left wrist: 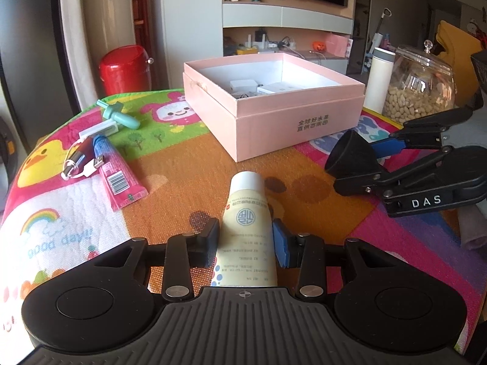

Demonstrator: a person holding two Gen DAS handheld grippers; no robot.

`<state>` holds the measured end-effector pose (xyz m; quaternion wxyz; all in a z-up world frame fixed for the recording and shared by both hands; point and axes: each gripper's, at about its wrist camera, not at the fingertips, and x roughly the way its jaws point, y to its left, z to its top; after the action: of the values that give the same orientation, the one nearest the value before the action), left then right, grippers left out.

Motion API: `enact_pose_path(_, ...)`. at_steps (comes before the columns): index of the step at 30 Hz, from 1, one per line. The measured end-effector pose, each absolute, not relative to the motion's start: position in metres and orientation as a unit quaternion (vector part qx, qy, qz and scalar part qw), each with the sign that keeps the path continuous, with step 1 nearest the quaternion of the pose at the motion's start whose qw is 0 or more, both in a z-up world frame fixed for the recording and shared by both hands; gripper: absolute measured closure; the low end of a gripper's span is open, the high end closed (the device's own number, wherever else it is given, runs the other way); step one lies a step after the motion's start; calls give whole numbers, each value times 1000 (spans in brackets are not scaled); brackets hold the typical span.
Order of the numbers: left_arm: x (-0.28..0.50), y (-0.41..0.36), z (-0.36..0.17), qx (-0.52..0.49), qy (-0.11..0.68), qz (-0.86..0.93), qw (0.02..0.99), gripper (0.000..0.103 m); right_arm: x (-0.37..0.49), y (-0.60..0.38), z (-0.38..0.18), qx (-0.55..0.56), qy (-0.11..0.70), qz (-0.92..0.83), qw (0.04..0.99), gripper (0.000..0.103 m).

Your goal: Organize rigid objects

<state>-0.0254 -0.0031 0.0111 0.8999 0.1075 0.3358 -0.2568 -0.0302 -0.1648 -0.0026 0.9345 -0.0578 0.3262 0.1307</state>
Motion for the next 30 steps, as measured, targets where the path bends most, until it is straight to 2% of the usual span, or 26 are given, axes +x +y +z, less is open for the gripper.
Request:
enact_pose_path(3,-37,-4,12,114,334,-263,898,61,-31,-161,7,-55,327,123,935,56)
enact_pose_path(9,-61,-5,27,97,319,-293,896,63,-80,-175,49,-38,271,103,956,57)
enact_pose_path(10,-62,-6,33,90,311,-297,899,70,-90,-177,54,-43,259,100,960,57)
enact_pose_path(11,-62,-7,41,82,306,-299,900,95,-98,-179,58,-46,249,98,962,57)
enact_pose_path(17,-32,-24,106,20,254,-307,917,94,-122,-191,57,-35,237,81,967,57)
enact_pose_path(21,-16,-30,125,20,243,-291,925,93,-127,-200,48,-7,238,64,969,57)
enact_pose_path(24,-15,-25,115,40,291,-284,913,89,-133,-206,41,-3,238,61,969,57)
enact_pose_path(30,-46,-10,62,123,339,-268,894,89,-129,-208,22,-2,256,54,965,57)
